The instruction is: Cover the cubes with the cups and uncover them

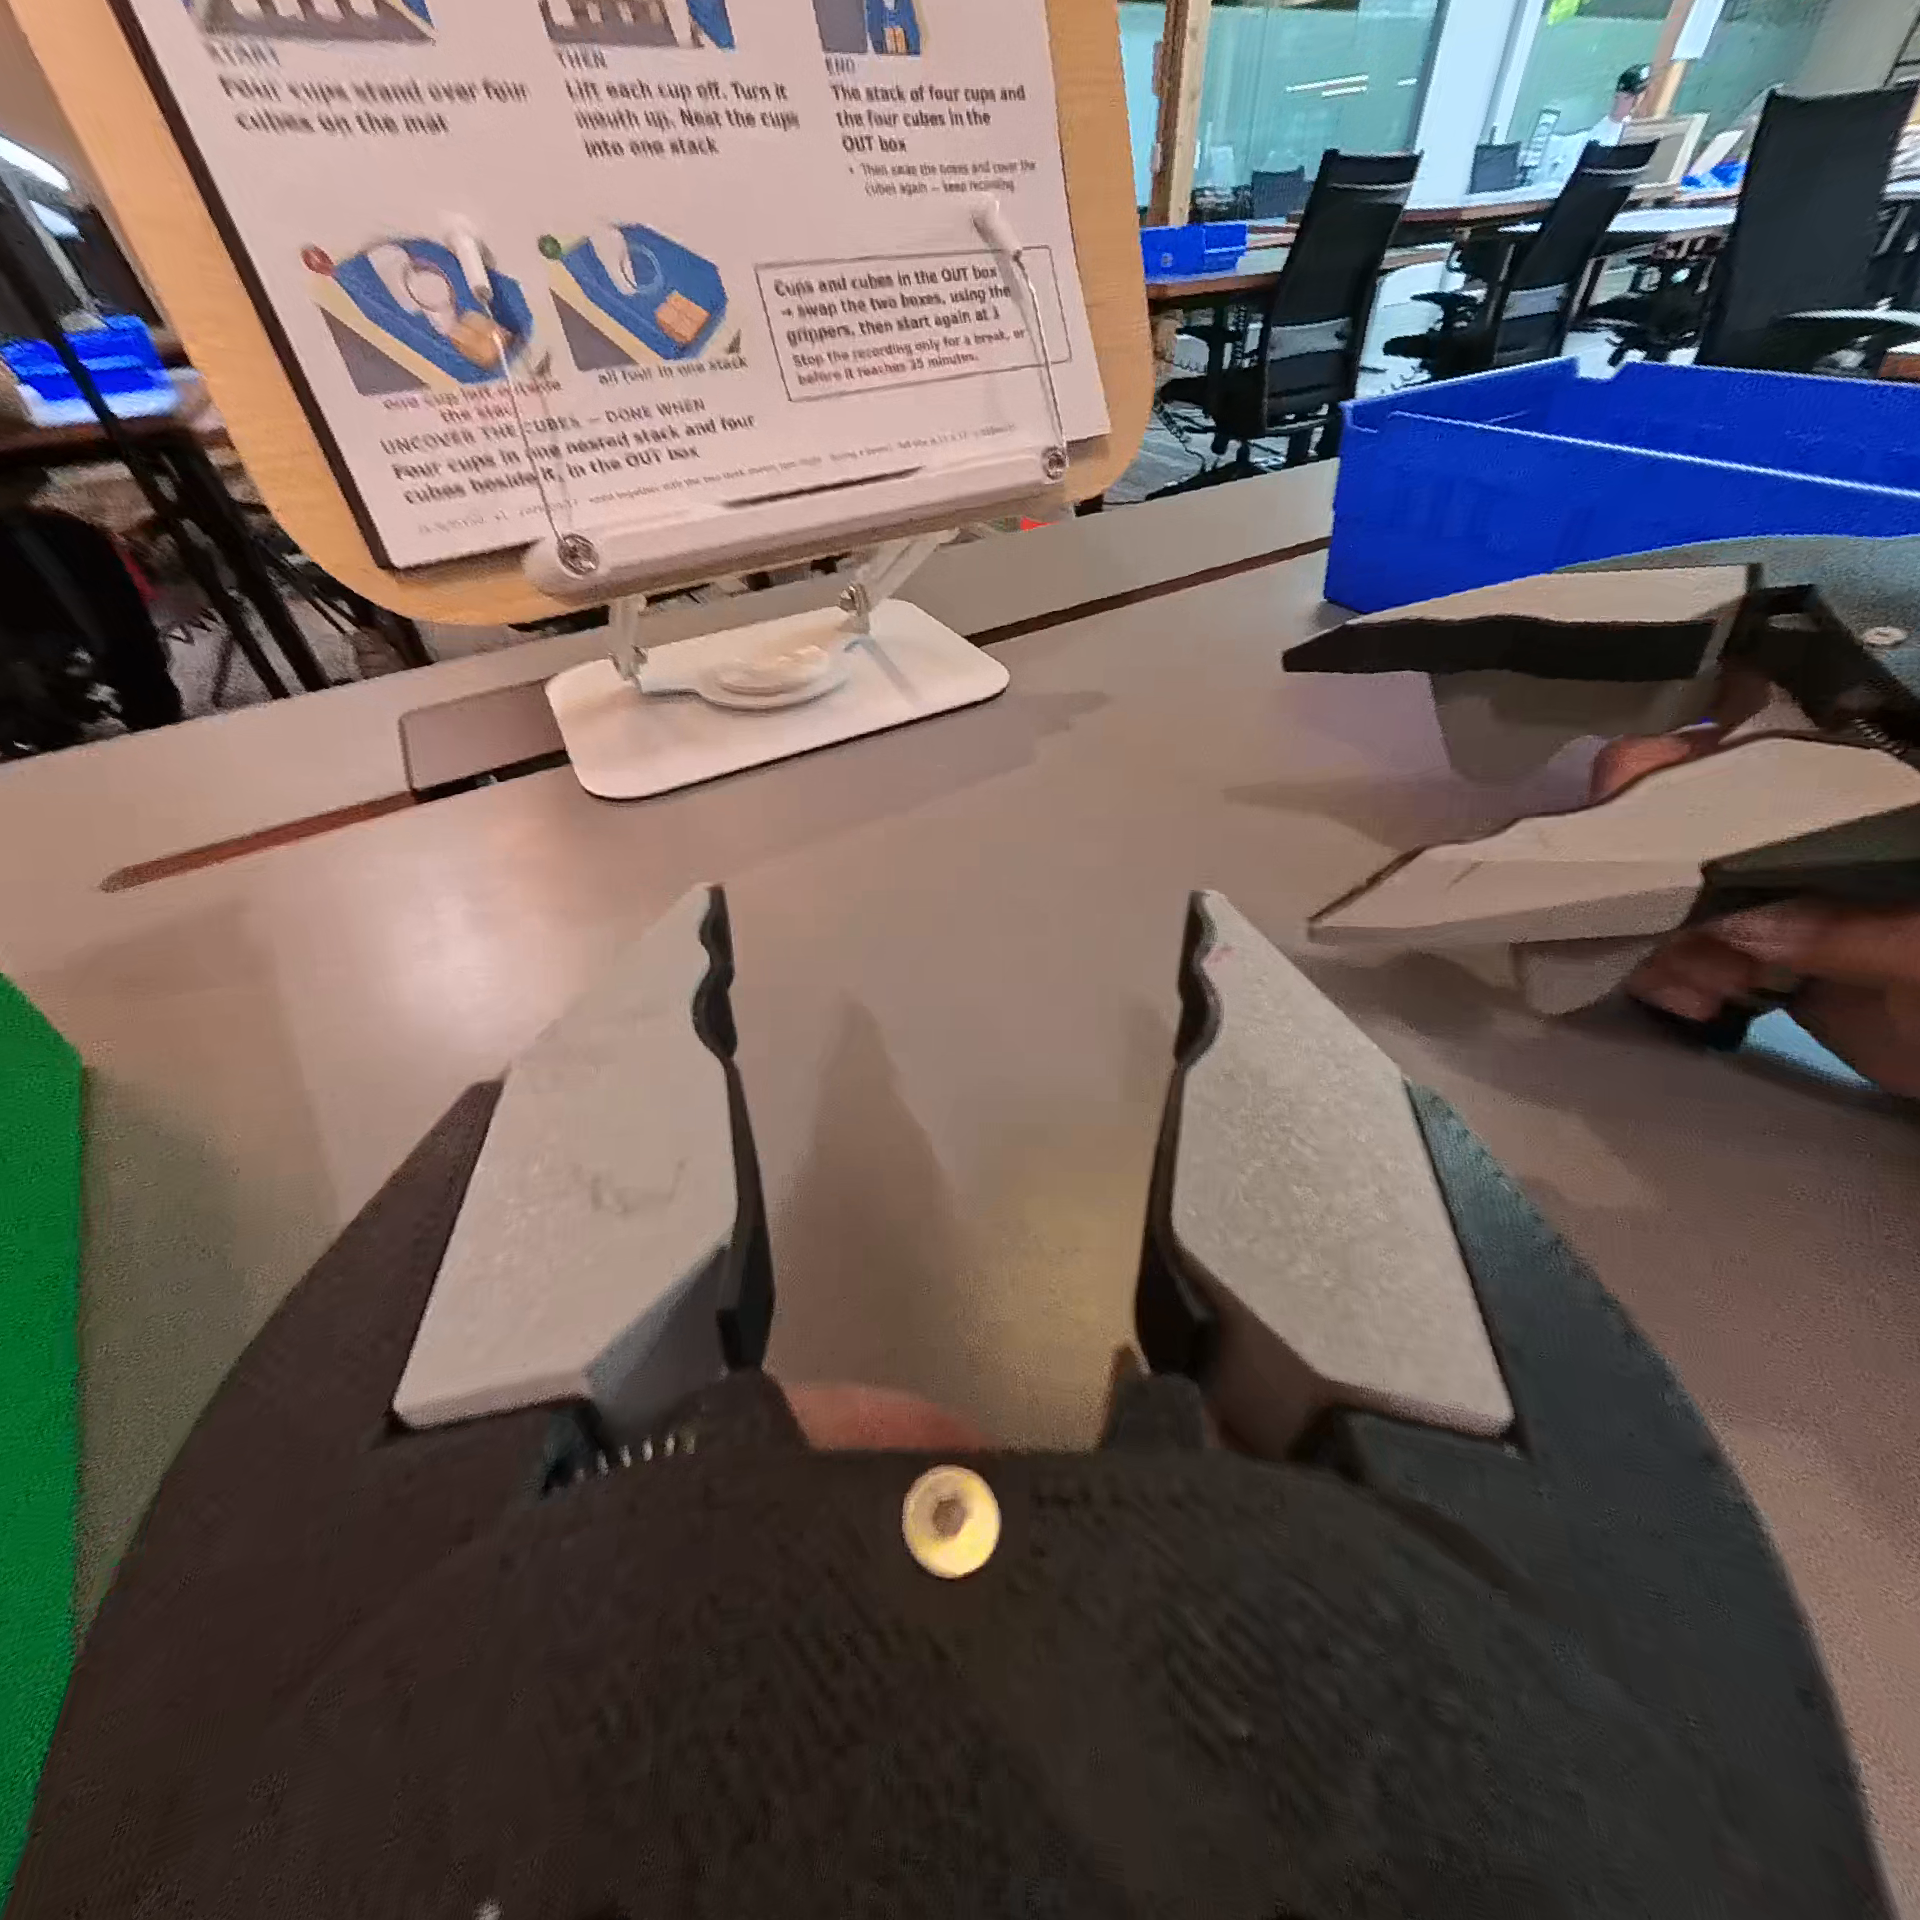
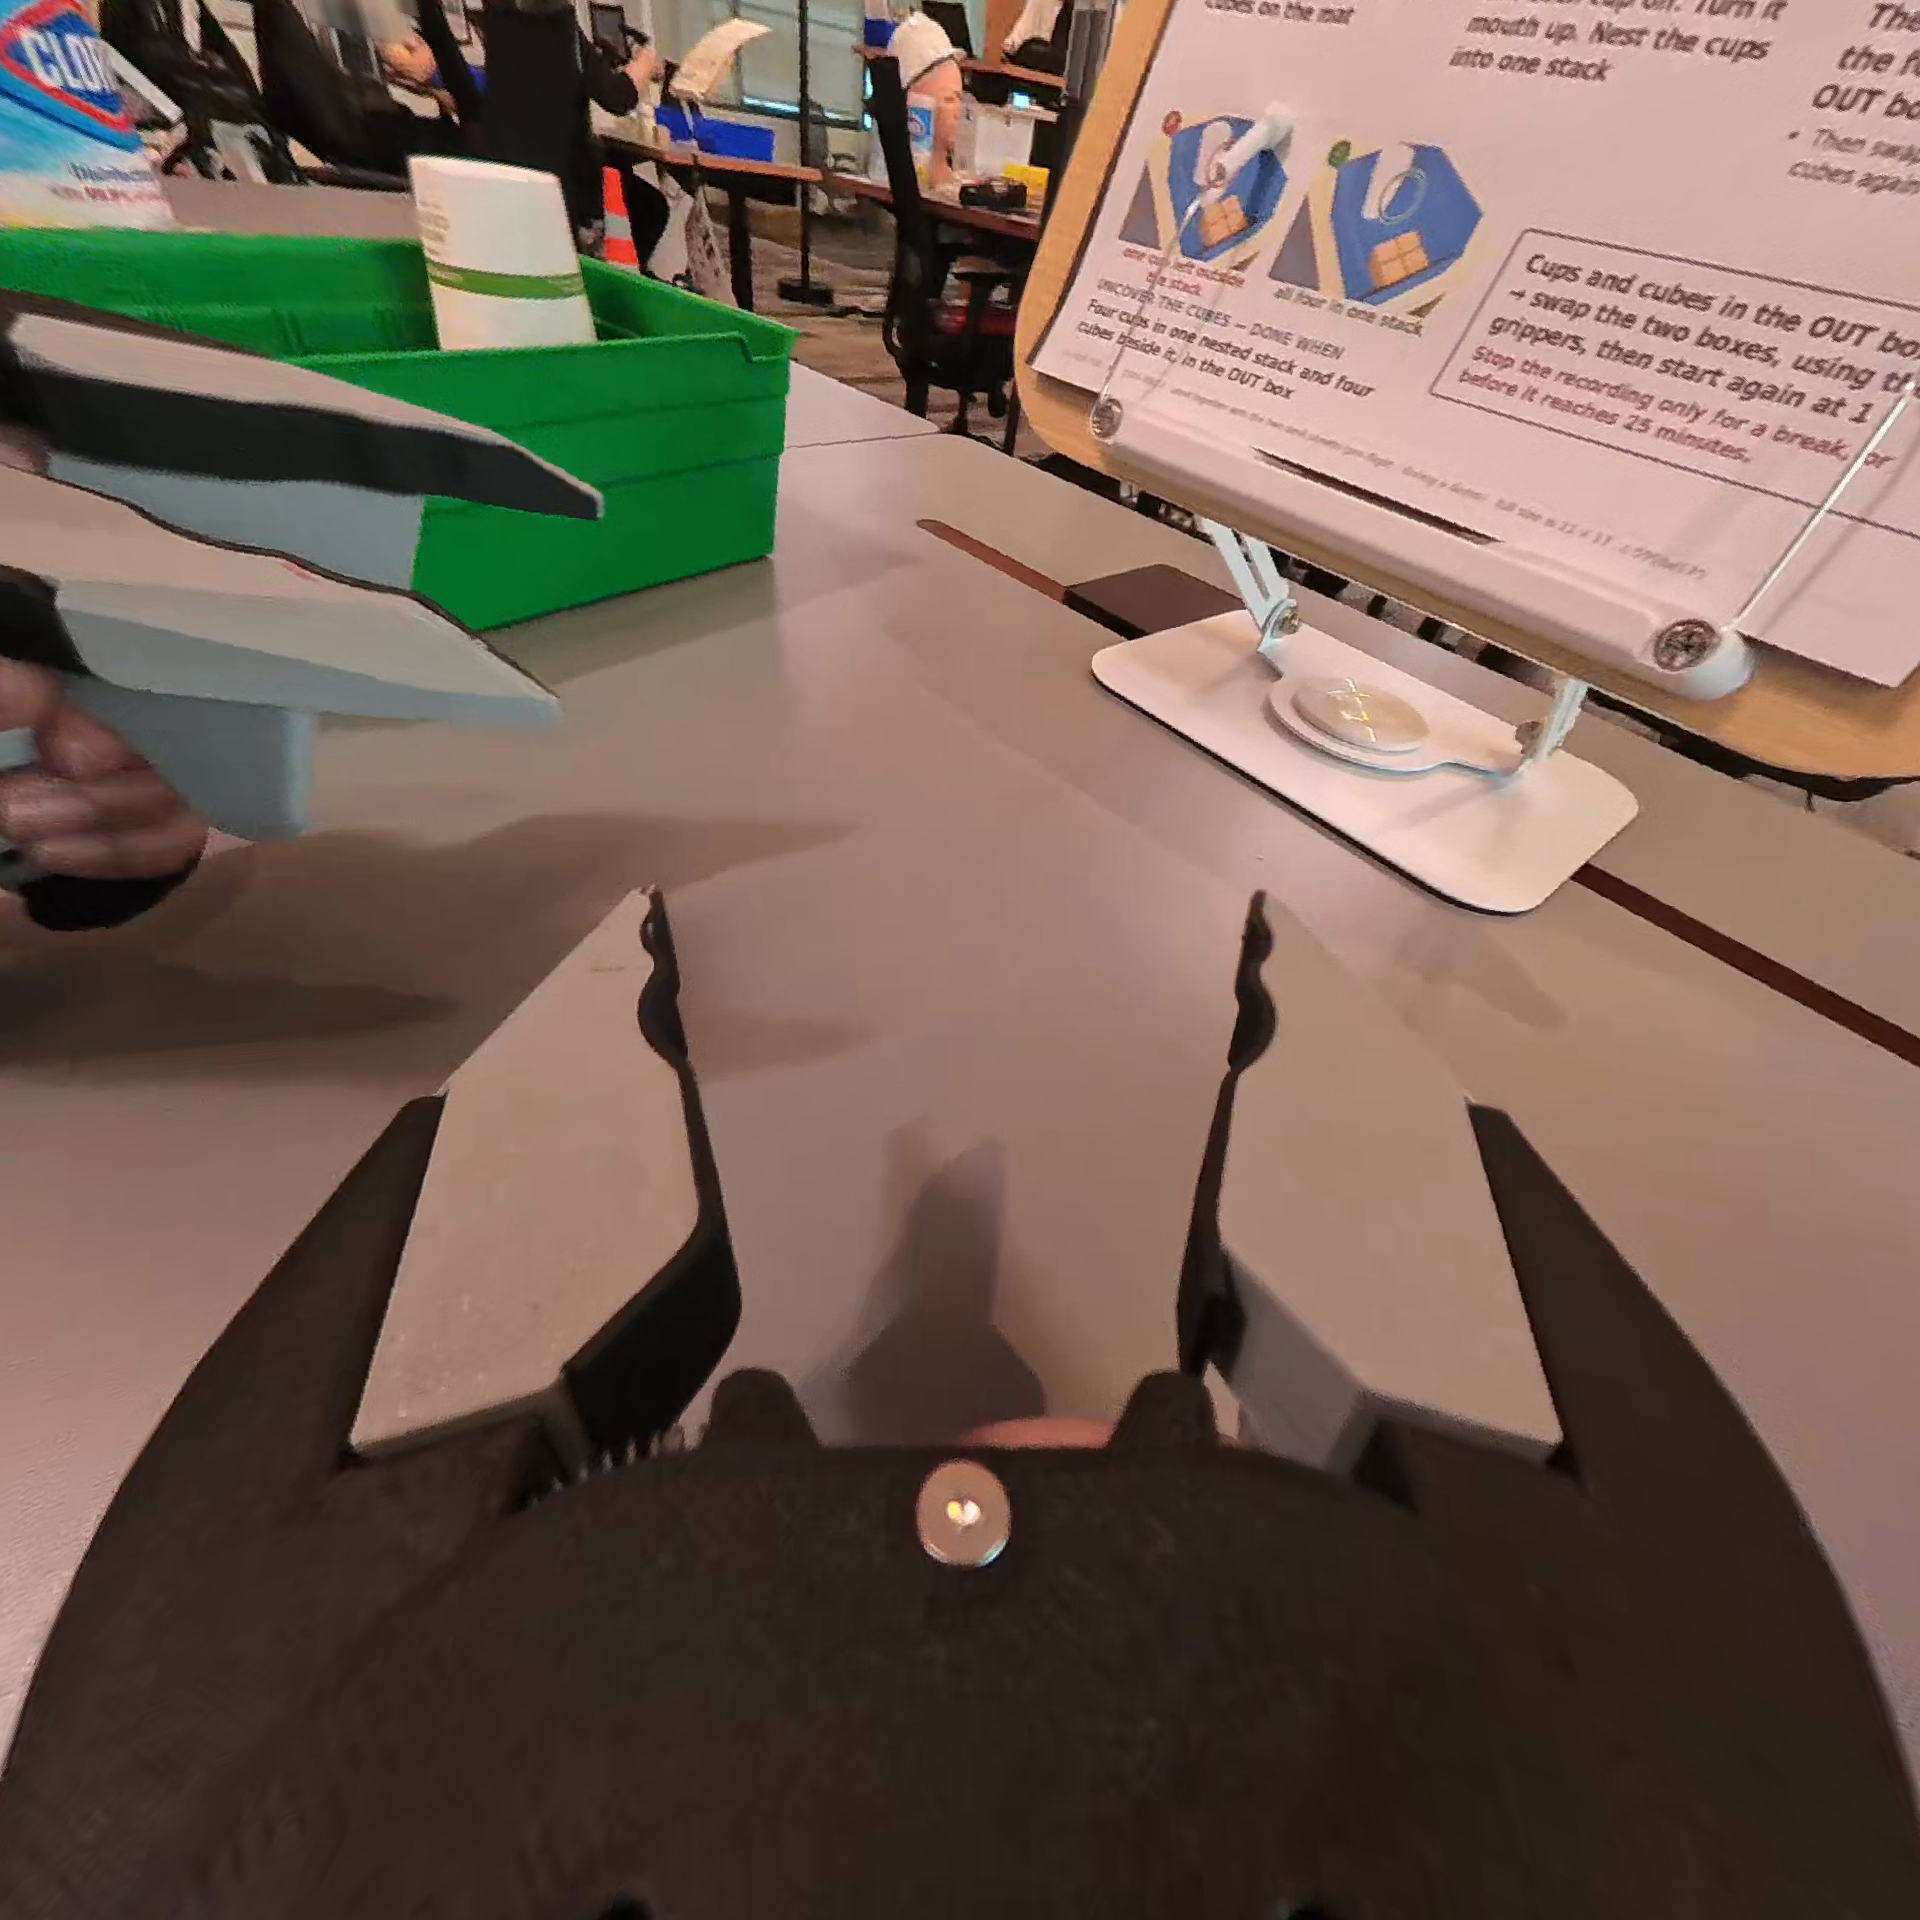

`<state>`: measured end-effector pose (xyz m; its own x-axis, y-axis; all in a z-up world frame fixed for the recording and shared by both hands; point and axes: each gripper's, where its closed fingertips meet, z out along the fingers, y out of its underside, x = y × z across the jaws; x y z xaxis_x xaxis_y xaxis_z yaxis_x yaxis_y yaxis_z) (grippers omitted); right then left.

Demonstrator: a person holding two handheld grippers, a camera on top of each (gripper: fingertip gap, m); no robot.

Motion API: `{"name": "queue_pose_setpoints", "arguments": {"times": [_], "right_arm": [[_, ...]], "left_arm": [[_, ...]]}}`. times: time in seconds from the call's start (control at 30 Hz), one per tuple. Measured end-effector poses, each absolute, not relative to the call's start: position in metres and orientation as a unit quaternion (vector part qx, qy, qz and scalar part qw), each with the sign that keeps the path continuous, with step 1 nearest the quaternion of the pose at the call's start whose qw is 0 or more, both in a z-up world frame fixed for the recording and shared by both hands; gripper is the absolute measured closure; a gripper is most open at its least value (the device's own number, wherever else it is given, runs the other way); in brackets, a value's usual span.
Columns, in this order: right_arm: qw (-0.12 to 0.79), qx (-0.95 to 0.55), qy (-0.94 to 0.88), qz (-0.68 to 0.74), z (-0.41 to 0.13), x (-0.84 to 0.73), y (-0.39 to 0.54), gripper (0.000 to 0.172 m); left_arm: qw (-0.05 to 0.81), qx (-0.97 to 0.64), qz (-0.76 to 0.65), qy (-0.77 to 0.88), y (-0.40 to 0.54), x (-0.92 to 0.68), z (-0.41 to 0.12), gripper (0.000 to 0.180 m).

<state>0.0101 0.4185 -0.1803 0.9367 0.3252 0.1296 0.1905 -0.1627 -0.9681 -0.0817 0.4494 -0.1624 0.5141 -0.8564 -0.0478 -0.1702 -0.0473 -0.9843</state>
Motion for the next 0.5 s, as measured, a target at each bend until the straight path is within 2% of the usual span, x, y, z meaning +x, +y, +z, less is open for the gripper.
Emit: {"name": "queue_pose_setpoints", "arguments": {"times": [0.2, 0.3, 0.5], "right_arm": [[0.623, -0.758, -0.192, 0.032, -0.181, 0.001, 0.412, 0.067], [0.622, -0.758, -0.194, 0.019, -0.181, 0.000, 0.410, 0.072], [0.612, -0.769, -0.186, -0.025, -0.185, 0.001, 0.407, 0.067]], "left_arm": [[0.570, -0.661, -0.289, 0.394, 0.445, -0.085, -0.166, 0.095], [0.590, -0.646, -0.281, 0.395, 0.436, -0.086, -0.159, 0.097], [0.641, -0.636, -0.214, 0.372, 0.427, -0.105, -0.154, 0.099]]}}
